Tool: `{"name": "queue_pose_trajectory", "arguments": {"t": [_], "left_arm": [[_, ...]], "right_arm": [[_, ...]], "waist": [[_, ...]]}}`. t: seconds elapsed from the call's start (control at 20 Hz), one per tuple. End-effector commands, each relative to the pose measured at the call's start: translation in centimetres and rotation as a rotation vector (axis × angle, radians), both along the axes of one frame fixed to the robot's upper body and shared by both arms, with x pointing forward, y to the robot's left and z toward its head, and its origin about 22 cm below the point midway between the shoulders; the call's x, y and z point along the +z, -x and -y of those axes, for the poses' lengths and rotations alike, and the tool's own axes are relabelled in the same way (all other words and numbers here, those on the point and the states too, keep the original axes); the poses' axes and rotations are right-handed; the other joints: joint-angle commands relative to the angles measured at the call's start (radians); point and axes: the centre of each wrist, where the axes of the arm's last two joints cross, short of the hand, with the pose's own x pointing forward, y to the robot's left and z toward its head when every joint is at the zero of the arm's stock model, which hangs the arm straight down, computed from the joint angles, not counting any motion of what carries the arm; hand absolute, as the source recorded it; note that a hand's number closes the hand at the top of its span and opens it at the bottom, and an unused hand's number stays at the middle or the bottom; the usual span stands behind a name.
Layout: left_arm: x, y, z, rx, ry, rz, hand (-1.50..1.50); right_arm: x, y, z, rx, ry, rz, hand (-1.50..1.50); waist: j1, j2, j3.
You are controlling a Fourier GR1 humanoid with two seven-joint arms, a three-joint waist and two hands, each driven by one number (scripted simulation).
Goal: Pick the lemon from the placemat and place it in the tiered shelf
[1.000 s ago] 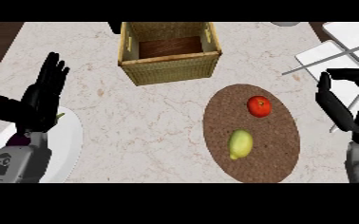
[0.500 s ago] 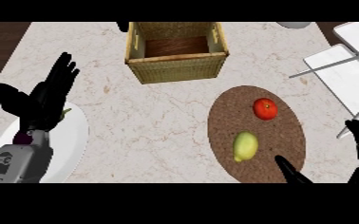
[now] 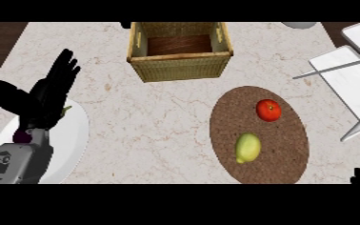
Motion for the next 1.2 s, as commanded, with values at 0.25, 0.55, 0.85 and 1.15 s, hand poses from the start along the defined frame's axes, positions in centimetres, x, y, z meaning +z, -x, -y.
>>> {"name": "queue_pose_trajectory", "arguments": {"t": [0.25,0.55,0.85,1.15], "left_arm": [[1.1,-0.6,1.0,-0.050,0.001,0.025,0.00],[0.2,-0.8,2.1,-0.059,-0.001,0.013,0.00],[0.8,-0.9,1.3,-0.054,0.015,0.008,0.00],[0.3,-0.9,0.7,-0.053,0.010,-0.017,0.00]], "right_arm": [[1.1,3.0,-0.6,-0.336,0.318,-0.242,-1.50],[1.7,1.0,-4.6,-0.384,0.358,-0.348,-1.50],[0.8,-0.7,-7.3,-0.515,0.460,-0.506,-1.50],[0.6,-4.9,-12.5,-0.581,0.531,-0.558,-1.50]], "waist": [[0.040,0.024,-0.001],[0.057,0.021,0.003],[0.056,0.012,0.004],[0.053,0.005,0.008]]}}
